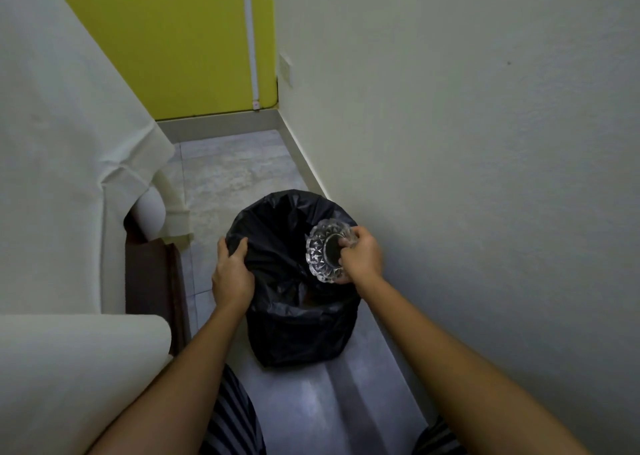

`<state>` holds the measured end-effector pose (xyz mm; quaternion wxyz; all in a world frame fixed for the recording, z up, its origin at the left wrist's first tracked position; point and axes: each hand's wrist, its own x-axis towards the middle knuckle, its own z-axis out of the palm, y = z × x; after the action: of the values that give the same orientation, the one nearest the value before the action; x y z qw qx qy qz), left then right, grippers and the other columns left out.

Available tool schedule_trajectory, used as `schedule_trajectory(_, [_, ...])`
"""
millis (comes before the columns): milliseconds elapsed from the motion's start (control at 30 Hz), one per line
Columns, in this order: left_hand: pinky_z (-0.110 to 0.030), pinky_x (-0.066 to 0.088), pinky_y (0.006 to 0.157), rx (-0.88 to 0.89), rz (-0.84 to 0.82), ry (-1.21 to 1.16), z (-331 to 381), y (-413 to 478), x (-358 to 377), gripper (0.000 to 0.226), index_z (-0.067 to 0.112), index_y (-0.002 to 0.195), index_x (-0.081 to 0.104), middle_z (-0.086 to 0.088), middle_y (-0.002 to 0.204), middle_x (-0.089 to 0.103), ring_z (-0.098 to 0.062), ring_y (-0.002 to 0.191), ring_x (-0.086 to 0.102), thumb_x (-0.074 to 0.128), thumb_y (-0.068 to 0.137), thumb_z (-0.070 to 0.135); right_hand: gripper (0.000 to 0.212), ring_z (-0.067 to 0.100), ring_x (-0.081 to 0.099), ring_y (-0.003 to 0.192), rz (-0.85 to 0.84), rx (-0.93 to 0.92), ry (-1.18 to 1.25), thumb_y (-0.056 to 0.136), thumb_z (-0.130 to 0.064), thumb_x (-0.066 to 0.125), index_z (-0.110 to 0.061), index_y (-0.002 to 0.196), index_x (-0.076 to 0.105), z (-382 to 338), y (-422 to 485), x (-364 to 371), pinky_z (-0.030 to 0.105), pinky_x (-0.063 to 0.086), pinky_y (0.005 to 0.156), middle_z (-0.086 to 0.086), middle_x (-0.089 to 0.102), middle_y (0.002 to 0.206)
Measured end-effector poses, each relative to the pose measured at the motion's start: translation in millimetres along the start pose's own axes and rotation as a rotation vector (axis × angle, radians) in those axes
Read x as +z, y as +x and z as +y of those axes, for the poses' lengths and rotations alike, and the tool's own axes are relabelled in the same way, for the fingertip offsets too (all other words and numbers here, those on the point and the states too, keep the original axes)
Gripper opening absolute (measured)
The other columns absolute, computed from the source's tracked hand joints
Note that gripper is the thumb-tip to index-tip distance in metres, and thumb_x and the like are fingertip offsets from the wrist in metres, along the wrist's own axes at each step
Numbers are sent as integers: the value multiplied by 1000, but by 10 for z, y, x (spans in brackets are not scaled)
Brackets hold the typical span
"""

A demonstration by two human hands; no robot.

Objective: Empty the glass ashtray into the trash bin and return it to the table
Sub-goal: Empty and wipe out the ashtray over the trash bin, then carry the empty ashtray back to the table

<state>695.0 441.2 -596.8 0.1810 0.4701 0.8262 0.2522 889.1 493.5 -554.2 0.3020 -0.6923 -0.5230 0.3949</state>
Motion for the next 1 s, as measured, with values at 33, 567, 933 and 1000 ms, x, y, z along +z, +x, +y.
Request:
schedule_trajectory(33, [-47,44,100,-21,-15,12,28,-8,0,64,18,148,38,-13,162,16,-42,130,44,42,90,-8,30,36,67,81,-16,51,113,86,-9,53,-37,94,54,15,37,-9,55,59,69,6,65,93])
schedule_trajectory(567, [-47,-7,121,240,-294,-171,935,-486,-295,116,23,152,20,5,158,29,-13,149,19,79,59,61,42,26,66,93,-479,91,389,91,-7,62,-29,125,52,-568,-129,-816,27,54,41,6,62,123])
schedule_trajectory(933, [-49,-5,120,339,-231,-215,2222,-904,-2264,109,28,141,39,11,146,45,-10,144,30,68,46,75,111,15,55,120,-719,-294,-213,58,7,85,-23,140,17,-2295,-838,-2302,23,48,99,-4,50,131])
schedule_trajectory(1000, [-49,-6,120,345,-207,-204,2460,-947,-2743,110,26,144,36,9,150,41,-13,148,23,75,50,70,104,8,57,118,-680,-384,-267,59,2,87,-21,138,23,-2757,-1023,-2520,20,46,102,-4,53,130])
